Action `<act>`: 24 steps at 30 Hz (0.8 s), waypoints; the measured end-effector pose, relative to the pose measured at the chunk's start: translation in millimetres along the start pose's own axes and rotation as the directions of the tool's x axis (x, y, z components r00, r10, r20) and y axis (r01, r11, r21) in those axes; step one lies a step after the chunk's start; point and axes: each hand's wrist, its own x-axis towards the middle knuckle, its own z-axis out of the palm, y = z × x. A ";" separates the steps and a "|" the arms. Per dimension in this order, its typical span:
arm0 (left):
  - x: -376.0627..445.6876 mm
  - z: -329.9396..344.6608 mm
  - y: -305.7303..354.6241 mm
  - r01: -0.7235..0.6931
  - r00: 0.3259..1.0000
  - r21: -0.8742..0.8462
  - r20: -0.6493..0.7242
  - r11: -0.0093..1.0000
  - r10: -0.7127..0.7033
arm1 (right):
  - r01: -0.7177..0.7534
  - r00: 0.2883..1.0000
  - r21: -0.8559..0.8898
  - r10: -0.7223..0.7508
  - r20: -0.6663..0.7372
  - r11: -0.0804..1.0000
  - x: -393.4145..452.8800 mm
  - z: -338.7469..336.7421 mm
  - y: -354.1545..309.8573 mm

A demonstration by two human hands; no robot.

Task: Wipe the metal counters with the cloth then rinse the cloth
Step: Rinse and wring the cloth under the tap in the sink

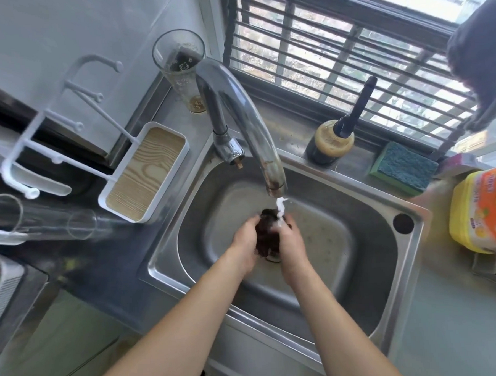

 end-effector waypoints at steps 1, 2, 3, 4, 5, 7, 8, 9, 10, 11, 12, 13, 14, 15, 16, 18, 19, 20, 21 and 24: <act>-0.5 3.9 -0.9 0.002 1.000 0.000 0.018 1.000 -0.002 | 0.011 0.999 -0.019 -0.010 0.036 1.000 -4.4 6.3 3.0; -1.7 6.7 -1.3 -0.011 0.999 0.005 0.037 1.000 0.011 | 0.032 0.999 -0.075 -0.030 0.026 0.997 -5.1 10.9 6.7; -4.2 7.9 -0.7 -0.016 0.998 0.009 0.062 1.000 0.016 | 0.082 0.996 -0.162 -0.085 -0.011 0.983 -6.1 14.0 7.5; -6.8 9.2 -0.4 -0.022 0.996 -0.002 0.092 1.000 0.022 | 0.130 0.985 -0.273 -0.155 -0.073 0.953 -3.8 13.8 8.0; -8.4 9.4 -1.1 -0.046 0.994 0.010 0.103 0.999 0.044 | 0.170 0.966 -0.351 -0.227 -0.126 0.921 -2.1 11.8 6.3; -9.0 7.7 -5.4 -0.186 0.980 0.117 0.099 0.975 0.175 | 0.235 0.924 -0.406 -0.333 -0.190 0.883 2.2 6.0 0.0; -6.9 5.3 -8.4 -0.293 0.955 0.167 0.108 0.941 0.278 | 0.258 0.910 -0.409 -0.362 -0.200 0.875 3.1 2.9 -4.8; -4.5 0.8 -9.7 -0.391 0.920 0.202 0.124 0.898 0.373 | 0.264 0.905 -0.412 -0.372 -0.208 0.872 3.8 -0.2 -9.2; -2.1 -4.2 -10.0 -0.476 0.879 0.231 0.152 0.849 0.452 | 0.246 0.907 -0.403 -0.356 -0.225 0.882 5.6 -3.5 -11.7; 0.8 -9.9 -9.0 -0.548 0.837 0.276 0.181 0.790 0.517 | 0.210 0.915 -0.382 -0.319 -0.248 0.900 7.7 -6.4 -13.8; 2.3 -14.3 -7.1 -0.598 0.801 0.314 0.220 0.737 0.557 | 0.167 0.930 -0.325 -0.258 -0.263 0.931 10.3 -8.6 -14.2; 3.2 -17.3 -5.3 -0.620 0.784 0.345 0.240 0.704 0.573 | 0.126 0.949 -0.235 -0.186 -0.255 0.964 11.4 -9.6 -14.7; 2.7 -18.7 -4.1 -0.617 0.786 0.344 0.241 0.707 0.569 | 0.072 0.969 -0.143 -0.104 -0.222 0.987 12.5 -9.1 -13.2; 2.6 -18.9 -3.3 -0.608 0.794 0.330 0.233 0.722 0.562 | 0.026 0.986 -0.086 -0.039 -0.162 0.996 12.2 -8.2 -11.4; 3.7 -18.1 -3.4 -0.605 0.796 0.318 0.217 0.730 0.565 | -0.008 0.996 -0.067 0.002 -0.088 0.998 8.2 -6.1 -9.9; 5.0 -15.8 -4.3 -0.608 0.792 0.321 0.183 0.726 0.582 | -0.024 0.999 -0.098 0.026 0.019 0.995 -1.7 -1.3 -4.3; 5.5 -14.2 -5.0 -0.607 0.793 0.308 0.165 0.733 0.587 | 0.000 1.000 -0.118 0.001 0.012 0.993 -5.0 0.7 -0.7; 5.7 -11.9 -7.0 -0.600 0.799 0.276 0.143 0.751 0.585 | 0.044 0.998 -0.137 -0.049 -0.033 0.990 -6.7 2.1 3.5; 5.5 -9.4 -9.3 -0.580 0.814 0.236 0.121 0.780 0.569 | 0.100 0.989 -0.160 -0.115 -0.091 0.982 -6.6 3.2 7.0; 1.0 0.1 -17.7 -0.510 0.860 0.119 0.082 0.852 0.503 | 0.201 0.955 -0.214 -0.240 -0.174 0.956 -4.0 8.4 11.7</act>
